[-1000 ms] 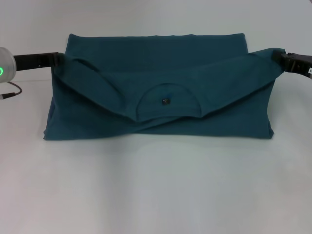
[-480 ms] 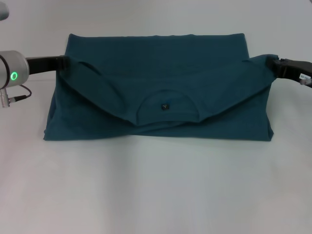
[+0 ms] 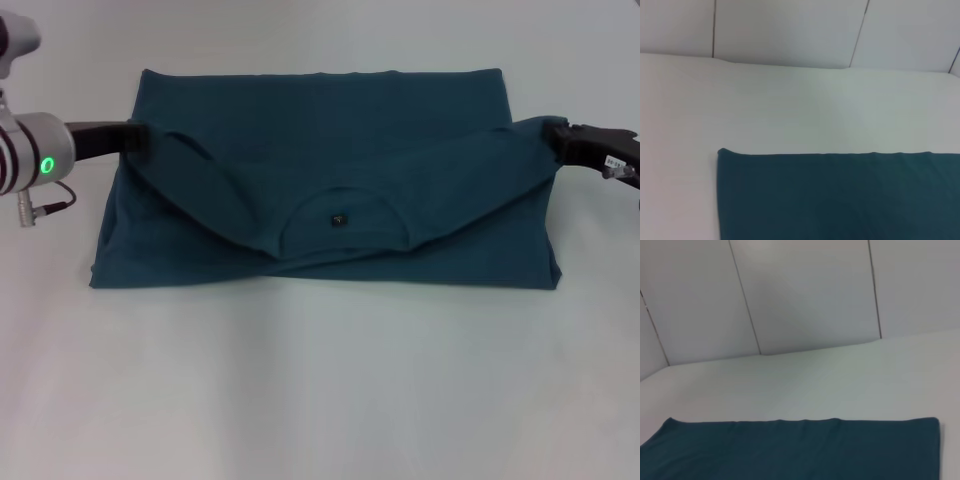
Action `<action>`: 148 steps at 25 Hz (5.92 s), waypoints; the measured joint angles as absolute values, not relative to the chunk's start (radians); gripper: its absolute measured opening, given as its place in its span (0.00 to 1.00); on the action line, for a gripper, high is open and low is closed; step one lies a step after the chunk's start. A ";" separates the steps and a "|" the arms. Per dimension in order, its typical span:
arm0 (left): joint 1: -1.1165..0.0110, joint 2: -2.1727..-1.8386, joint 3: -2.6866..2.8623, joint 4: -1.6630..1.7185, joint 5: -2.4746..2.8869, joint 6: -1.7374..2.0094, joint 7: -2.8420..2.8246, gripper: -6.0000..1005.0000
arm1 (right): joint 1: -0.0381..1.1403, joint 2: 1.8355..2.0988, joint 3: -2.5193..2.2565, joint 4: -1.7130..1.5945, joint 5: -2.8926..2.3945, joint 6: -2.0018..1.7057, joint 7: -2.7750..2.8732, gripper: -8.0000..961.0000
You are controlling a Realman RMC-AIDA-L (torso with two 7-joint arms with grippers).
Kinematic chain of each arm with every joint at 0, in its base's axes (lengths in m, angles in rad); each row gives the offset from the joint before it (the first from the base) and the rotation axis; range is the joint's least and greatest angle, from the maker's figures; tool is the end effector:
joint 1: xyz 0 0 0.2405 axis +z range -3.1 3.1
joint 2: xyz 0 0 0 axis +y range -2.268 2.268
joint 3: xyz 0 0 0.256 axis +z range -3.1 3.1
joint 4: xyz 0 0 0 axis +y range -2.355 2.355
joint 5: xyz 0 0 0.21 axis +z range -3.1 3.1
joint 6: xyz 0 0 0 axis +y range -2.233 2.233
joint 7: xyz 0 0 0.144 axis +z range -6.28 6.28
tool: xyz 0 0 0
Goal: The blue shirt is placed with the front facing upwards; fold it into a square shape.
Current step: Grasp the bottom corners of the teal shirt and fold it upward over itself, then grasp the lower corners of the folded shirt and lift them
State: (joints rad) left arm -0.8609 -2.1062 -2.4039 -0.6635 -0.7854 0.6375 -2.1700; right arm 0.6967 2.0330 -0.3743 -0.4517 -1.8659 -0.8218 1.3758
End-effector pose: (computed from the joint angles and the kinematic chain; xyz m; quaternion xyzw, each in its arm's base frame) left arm -0.2203 0.4830 0.0222 -0.7905 -0.4154 -0.1440 0.4265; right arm 0.3113 0.4338 0.0528 -0.7628 0.3823 0.2404 0.4628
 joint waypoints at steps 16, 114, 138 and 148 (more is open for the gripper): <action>-0.879 -2.108 -2.385 -0.651 -0.785 0.566 -2.169 0.05 | 0.718 2.029 -0.375 -0.451 -1.833 -0.786 1.349 0.06; -0.670 -1.996 -2.467 -0.736 -0.826 1.111 -2.635 0.82 | 0.414 2.083 -0.605 -0.767 -1.760 -1.094 1.620 0.69; -0.764 -1.971 -2.465 -0.520 -0.694 0.918 -2.749 0.82 | 0.418 2.083 -0.606 -0.741 -1.761 -1.084 1.586 0.69; -0.793 -1.979 -2.465 -0.458 -0.693 0.839 -2.746 0.82 | 0.421 2.083 -0.606 -0.741 -1.761 -1.084 1.583 0.69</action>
State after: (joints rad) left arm -0.7929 -1.9792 -2.4651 -0.4579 -0.6929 0.8386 -2.7462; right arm 0.4208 2.0831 -0.6059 -0.7409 -1.7610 -1.0841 1.5830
